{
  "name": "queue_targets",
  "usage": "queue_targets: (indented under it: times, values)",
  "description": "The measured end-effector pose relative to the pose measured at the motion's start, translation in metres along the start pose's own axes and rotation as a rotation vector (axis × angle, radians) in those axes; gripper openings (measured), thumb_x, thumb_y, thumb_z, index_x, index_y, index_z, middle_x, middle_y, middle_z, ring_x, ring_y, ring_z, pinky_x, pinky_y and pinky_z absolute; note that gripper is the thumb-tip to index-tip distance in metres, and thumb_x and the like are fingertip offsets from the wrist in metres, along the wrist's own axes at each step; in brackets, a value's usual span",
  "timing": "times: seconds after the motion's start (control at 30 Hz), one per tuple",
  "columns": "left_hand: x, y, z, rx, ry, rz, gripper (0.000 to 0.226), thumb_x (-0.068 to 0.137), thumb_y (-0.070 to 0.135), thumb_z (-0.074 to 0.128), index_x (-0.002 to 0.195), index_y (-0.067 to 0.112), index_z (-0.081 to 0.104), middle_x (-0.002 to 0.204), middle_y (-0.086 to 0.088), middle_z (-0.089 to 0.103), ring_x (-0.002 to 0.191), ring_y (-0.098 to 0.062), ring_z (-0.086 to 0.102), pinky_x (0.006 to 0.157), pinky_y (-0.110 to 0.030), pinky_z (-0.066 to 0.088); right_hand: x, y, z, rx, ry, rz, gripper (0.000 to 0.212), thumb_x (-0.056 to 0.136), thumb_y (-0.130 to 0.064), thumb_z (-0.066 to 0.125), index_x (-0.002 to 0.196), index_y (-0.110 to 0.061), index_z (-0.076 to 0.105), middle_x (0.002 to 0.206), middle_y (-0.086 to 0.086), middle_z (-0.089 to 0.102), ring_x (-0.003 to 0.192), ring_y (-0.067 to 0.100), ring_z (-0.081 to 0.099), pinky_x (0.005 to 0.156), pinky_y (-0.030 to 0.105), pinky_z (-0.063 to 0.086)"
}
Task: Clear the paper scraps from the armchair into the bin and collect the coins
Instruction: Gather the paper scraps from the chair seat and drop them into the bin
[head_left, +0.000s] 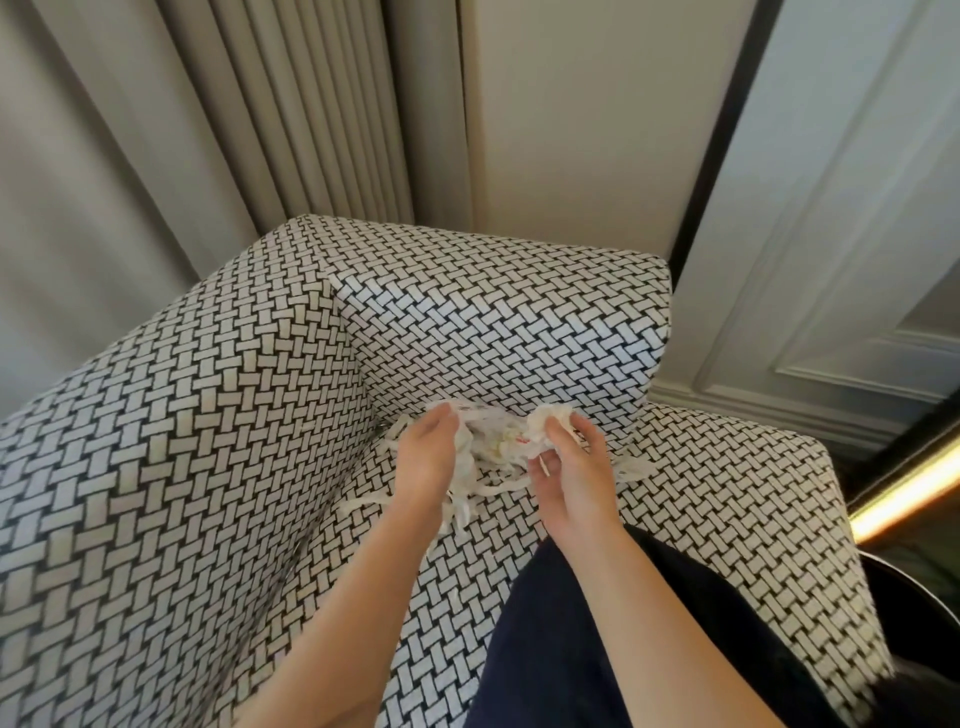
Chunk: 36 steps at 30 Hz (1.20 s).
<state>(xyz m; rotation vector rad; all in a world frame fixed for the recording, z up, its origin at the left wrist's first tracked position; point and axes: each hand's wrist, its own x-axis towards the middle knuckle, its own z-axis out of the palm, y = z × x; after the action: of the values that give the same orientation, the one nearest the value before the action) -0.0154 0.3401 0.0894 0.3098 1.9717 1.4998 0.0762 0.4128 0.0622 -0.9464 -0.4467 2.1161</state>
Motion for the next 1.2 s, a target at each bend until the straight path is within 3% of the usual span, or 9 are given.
queue_targets:
  times: [0.1,0.2,0.37,0.47,0.8,0.93,1.1,1.2]
  values:
    - [-0.013,0.008,-0.001,-0.09,-0.026,-0.004,0.035,0.097,0.017,0.045,0.132,0.018,0.05,0.131,0.0,0.055,0.12,-0.017,0.051,0.104,-0.036,0.04,-0.007,-0.013,-0.004,0.057,-0.043,0.021,0.034,0.089,-0.004,0.058,0.122,-0.013,0.052,0.107,0.01,0.065,0.096,0.019,0.061,0.091,0.033,0.046]
    - [-0.024,0.014,0.007,-0.208,-0.068,-0.005,0.027,0.095,0.013,0.048,0.119,0.018,0.06,0.111,0.003,0.064,0.099,-0.009,0.061,0.08,-0.024,0.049,-0.014,-0.031,-0.013,0.081,-0.031,0.044,0.018,0.091,-0.006,0.057,0.107,-0.012,0.059,0.098,0.006,0.065,0.091,0.014,0.057,0.097,0.032,0.043]
    - [-0.041,0.023,0.039,-0.218,-0.17,0.031,0.026,0.095,0.01,0.047,0.114,0.019,0.064,0.113,0.004,0.064,0.106,-0.011,0.06,0.098,-0.034,0.045,-0.022,-0.07,-0.053,0.18,0.014,0.044,0.032,0.09,-0.008,0.057,0.122,-0.006,0.054,0.108,0.009,0.06,0.098,0.015,0.056,0.073,0.03,0.049]
    - [-0.051,0.025,0.069,-0.209,-0.246,0.041,0.026,0.095,0.01,0.048,0.114,0.017,0.065,0.113,0.003,0.065,0.107,-0.012,0.06,0.101,-0.035,0.043,-0.03,-0.102,-0.084,0.228,0.066,0.007,0.029,0.089,-0.009,0.059,0.118,-0.007,0.056,0.108,0.011,0.057,0.093,0.015,0.055,0.073,0.03,0.049]
    - [-0.079,0.005,0.194,-0.035,-0.555,-0.104,0.025,0.097,0.014,0.046,0.112,0.024,0.063,0.114,0.008,0.061,0.105,-0.012,0.059,0.099,-0.035,0.044,-0.042,-0.177,-0.202,0.342,0.252,-0.152,0.025,0.088,-0.014,0.06,0.113,-0.01,0.056,0.114,0.013,0.055,0.098,0.014,0.054,0.09,0.028,0.047]
    - [-0.086,-0.008,0.245,-0.008,-0.635,-0.172,0.028,0.096,0.017,0.047,0.121,0.019,0.06,0.117,0.005,0.061,0.107,-0.014,0.058,0.1,-0.037,0.042,-0.035,-0.188,-0.241,0.383,0.309,-0.168,0.014,0.089,-0.014,0.058,0.102,-0.008,0.055,0.105,0.011,0.055,0.088,0.012,0.054,0.077,0.026,0.047]
    - [-0.096,-0.025,0.301,0.053,-0.728,-0.243,0.027,0.096,0.018,0.049,0.12,0.018,0.06,0.118,0.001,0.06,0.105,-0.014,0.057,0.097,-0.034,0.043,-0.024,-0.198,-0.286,0.413,0.378,-0.177,0.01,0.094,-0.014,0.052,0.099,-0.007,0.056,0.1,0.008,0.056,0.086,0.013,0.053,0.075,0.023,0.047]
    - [-0.102,-0.032,0.331,0.109,-0.776,-0.261,0.027,0.096,0.017,0.049,0.121,0.019,0.059,0.118,-0.001,0.059,0.103,-0.013,0.057,0.085,-0.028,0.046,-0.02,-0.203,-0.308,0.46,0.399,-0.19,0.011,0.096,-0.015,0.049,0.092,-0.008,0.056,0.087,0.006,0.055,0.074,0.011,0.05,0.055,0.017,0.05]
